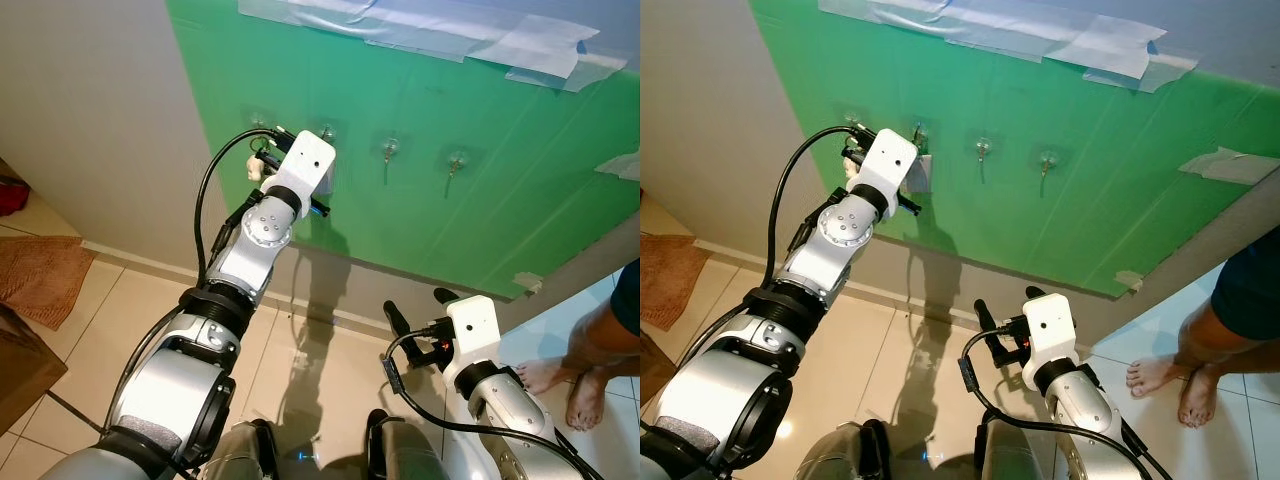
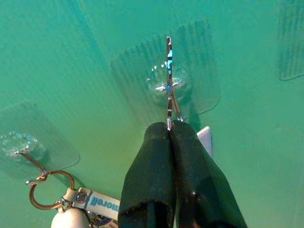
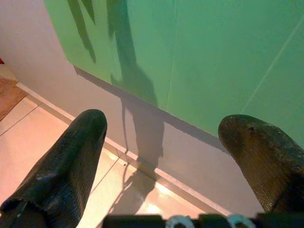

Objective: Hang keys on a hook

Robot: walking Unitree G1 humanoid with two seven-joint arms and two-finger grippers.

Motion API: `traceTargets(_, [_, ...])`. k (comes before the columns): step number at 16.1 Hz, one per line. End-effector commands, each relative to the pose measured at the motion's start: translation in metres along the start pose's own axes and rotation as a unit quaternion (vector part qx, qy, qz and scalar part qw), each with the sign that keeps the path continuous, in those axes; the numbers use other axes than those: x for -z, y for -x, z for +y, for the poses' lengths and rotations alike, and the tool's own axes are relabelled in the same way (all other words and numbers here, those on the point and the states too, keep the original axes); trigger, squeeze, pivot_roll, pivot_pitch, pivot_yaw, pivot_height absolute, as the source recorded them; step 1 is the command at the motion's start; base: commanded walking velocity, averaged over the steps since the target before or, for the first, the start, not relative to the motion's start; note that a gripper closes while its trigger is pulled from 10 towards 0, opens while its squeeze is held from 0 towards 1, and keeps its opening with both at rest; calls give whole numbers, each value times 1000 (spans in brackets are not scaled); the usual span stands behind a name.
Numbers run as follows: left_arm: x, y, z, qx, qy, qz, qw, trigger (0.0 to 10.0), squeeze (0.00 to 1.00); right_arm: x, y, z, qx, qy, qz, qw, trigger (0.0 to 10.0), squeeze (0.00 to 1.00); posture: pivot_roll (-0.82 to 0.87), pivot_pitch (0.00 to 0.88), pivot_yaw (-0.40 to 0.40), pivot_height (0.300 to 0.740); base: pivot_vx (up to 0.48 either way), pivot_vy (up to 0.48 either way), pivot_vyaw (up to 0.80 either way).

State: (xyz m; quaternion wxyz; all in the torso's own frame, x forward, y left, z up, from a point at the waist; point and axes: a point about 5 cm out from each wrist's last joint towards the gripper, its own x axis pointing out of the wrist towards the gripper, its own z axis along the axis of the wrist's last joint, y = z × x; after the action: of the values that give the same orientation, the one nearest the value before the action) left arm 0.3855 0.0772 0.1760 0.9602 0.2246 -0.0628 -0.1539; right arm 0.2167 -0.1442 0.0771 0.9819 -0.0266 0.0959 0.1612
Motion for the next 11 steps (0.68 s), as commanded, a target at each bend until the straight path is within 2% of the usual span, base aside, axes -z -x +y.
traceTargets(1, [-8, -3, -1, 7, -9, -13, 1000, 0, 0, 2, 1, -2, 6, -3, 4, 1000, 10000, 0, -270, 179, 19, 710, 0, 0, 0])
traceTargets(11, [6, 2, -4, 18, -31, 17, 999, 0, 0, 3, 1, -1, 4, -5, 6, 1000, 10000, 0, -264, 189, 16, 710, 0, 0, 0])
